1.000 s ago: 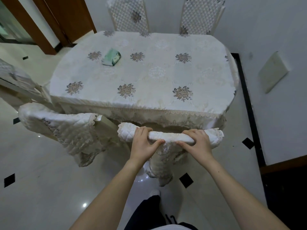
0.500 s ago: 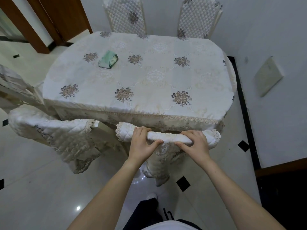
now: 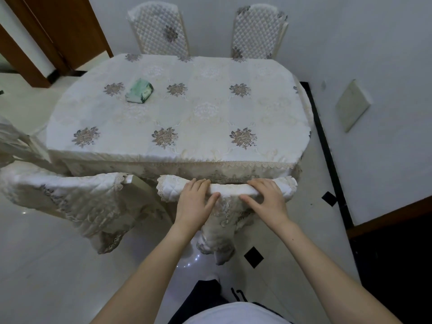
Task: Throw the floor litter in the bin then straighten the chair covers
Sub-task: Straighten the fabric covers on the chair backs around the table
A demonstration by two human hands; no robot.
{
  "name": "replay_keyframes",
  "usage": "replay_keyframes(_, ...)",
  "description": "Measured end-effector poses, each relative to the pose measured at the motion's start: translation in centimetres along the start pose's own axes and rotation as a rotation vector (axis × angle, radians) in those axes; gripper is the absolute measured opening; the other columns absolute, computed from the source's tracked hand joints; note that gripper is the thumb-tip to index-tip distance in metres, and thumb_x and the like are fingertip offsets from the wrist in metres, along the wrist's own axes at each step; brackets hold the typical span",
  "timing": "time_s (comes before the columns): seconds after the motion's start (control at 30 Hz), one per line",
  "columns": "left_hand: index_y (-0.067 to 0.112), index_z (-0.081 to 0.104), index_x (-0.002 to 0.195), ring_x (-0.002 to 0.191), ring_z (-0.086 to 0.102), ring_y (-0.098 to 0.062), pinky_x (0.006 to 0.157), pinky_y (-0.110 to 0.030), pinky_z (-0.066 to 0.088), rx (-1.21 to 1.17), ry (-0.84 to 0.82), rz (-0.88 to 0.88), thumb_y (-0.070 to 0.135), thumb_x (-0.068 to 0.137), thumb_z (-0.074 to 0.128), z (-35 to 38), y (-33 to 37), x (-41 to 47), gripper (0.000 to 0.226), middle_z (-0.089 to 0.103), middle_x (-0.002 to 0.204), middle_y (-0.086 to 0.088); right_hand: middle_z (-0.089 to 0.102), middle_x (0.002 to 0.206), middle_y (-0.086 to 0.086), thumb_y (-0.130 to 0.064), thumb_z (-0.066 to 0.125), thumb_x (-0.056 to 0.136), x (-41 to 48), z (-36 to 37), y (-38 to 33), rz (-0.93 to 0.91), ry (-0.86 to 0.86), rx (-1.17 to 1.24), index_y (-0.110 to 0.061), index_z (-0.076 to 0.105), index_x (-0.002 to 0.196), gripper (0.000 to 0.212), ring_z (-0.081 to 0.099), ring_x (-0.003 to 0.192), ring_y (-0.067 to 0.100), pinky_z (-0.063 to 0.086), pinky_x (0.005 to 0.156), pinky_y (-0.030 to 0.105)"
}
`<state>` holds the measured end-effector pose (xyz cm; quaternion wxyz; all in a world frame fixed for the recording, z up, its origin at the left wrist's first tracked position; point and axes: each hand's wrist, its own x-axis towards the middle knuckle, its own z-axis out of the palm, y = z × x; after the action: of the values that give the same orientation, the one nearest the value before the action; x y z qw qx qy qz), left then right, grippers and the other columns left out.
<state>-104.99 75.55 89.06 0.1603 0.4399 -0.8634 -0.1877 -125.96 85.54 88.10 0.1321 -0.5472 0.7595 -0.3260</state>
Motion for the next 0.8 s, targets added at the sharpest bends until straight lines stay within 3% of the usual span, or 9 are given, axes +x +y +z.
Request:
replay_keyframes(0.2, 0.008, 0.063, 0.12, 0.106, 0.059, -0.023, 0.093, -0.032, 0.043, -0.013, 0.102, 0.251, 0.04, 0.099, 0.037, -2.4, 5.3, -1.5, 0.046, 0.067, 0.113, -0.005, 0.062, 0.124, -0.003, -0.044, 0.052, 0.094, -4.2, -4.8, -0.8, -0.055, 0.155, -0.076, -0.019, 0.06, 0.126, 0.043, 0.054, 0.115, 0.02, 0.044, 0.098, 0.043)
replay_keyframes(0.33, 0.006, 0.064, 0.12, 0.108, 0.058, -0.022, 0.096, -0.035, 0.045, -0.063, 0.136, 0.433, 0.033, 0.099, 0.044, -1.8, 9.5, -3.2, 0.04, 0.066, 0.117, -0.006, 0.062, 0.122, 0.0, -0.041, 0.045, 0.097, -9.1, -8.8, 0.1, -0.012, 0.238, -0.172, -0.016, 0.06, 0.127, 0.041, 0.056, 0.113, 0.021, 0.046, 0.097, 0.04)
replay_keyframes(0.6, 0.012, 0.055, 0.137, 0.13, 0.048, -0.022, 0.112, -0.04, 0.035, -0.125, -0.105, 0.541, 0.039, 0.101, 0.039, 5.1, 16.0, -9.0, 0.047, 0.057, 0.137, -0.003, 0.06, 0.128, 0.002, -0.05, 0.033, 0.098, -21.8, -12.6, 5.2, 0.318, 0.249, -0.261, -0.016, 0.055, 0.135, 0.055, 0.052, 0.119, 0.021, 0.04, 0.104, 0.04)
replay_keyframes(0.8, 0.013, 0.061, 0.128, 0.118, 0.055, -0.021, 0.103, -0.035, 0.041, -0.044, -0.263, 0.657, 0.042, 0.1, 0.041, 8.4, 19.1, -10.0, 0.045, 0.063, 0.124, 0.0, 0.056, 0.135, 0.001, -0.055, 0.026, 0.095, -27.1, -13.1, 7.6, 0.524, 0.217, -0.253, -0.018, 0.052, 0.139, 0.063, 0.046, 0.125, 0.019, 0.036, 0.108, 0.038)
